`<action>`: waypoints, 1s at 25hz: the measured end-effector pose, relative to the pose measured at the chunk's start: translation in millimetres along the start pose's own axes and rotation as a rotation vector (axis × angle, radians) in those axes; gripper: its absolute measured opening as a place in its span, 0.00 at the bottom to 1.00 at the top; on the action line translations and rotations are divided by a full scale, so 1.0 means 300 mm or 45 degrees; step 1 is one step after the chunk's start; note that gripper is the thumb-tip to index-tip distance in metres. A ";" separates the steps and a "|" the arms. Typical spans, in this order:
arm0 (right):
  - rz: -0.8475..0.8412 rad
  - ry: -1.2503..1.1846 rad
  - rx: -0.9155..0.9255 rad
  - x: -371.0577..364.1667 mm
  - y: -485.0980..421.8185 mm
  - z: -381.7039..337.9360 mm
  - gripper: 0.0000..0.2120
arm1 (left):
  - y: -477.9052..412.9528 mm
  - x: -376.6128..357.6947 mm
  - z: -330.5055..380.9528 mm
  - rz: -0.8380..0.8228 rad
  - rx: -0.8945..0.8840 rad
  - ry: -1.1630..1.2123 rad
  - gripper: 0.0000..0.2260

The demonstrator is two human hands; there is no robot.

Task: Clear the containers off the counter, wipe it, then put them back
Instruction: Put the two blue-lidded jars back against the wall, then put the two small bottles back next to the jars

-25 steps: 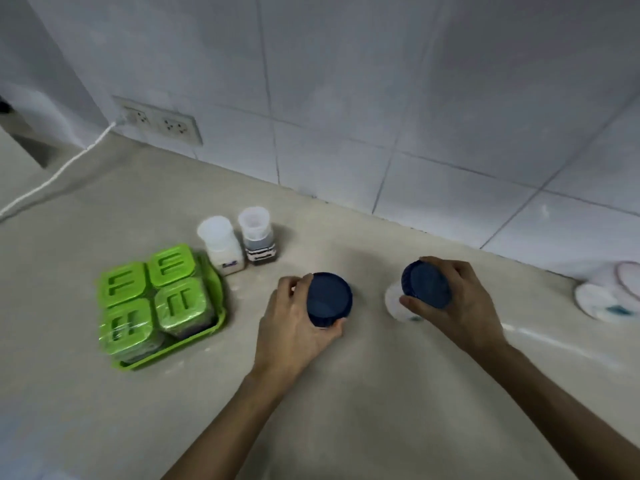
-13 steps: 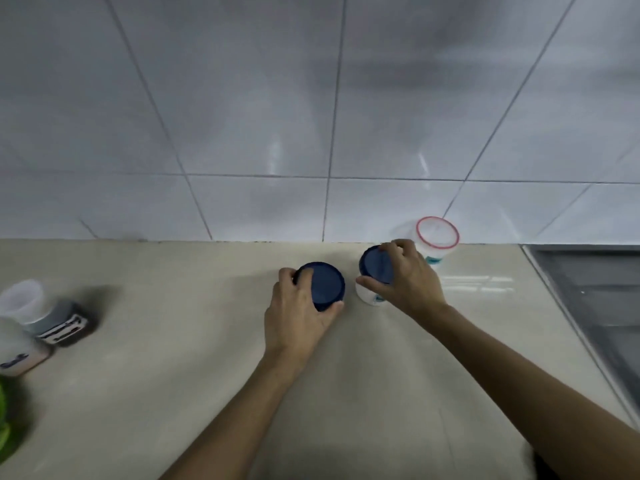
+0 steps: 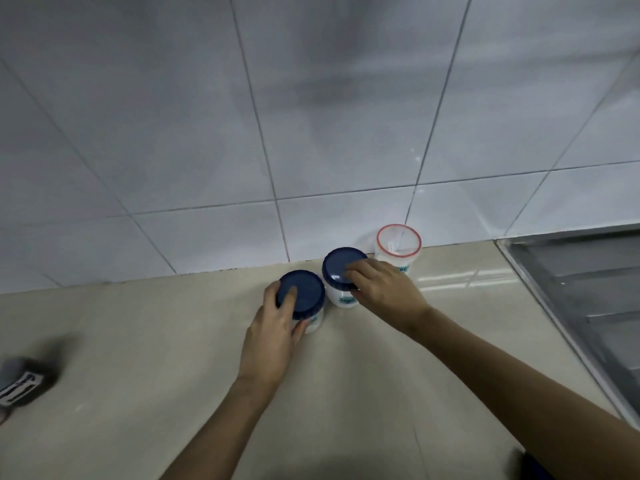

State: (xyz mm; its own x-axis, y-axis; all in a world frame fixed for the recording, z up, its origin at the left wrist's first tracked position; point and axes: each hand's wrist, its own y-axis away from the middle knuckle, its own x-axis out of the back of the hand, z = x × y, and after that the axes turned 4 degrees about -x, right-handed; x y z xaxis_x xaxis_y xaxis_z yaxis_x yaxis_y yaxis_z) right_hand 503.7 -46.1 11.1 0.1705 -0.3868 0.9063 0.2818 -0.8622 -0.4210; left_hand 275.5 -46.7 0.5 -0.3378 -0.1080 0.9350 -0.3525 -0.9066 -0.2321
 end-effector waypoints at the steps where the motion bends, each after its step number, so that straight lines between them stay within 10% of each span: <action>1: -0.002 0.016 0.012 -0.013 -0.020 0.012 0.12 | -0.032 -0.006 0.006 0.005 0.009 0.007 0.25; 15: -0.225 -0.237 -0.445 -0.026 -0.091 0.039 0.21 | -0.266 -0.070 0.040 -0.045 0.043 0.014 0.23; 25: -0.265 -0.340 -0.095 -0.039 0.192 -0.243 0.12 | 0.253 -0.004 -0.124 -0.037 0.182 0.212 0.14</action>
State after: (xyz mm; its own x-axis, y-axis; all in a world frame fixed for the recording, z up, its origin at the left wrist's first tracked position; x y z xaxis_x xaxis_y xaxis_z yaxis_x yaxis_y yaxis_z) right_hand 449.0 -115.1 -21.0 0.3604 -0.1091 0.9264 0.2686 -0.9389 -0.2151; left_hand 216.8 -100.2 -28.3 -0.4727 -0.0234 0.8809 -0.2405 -0.9583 -0.1545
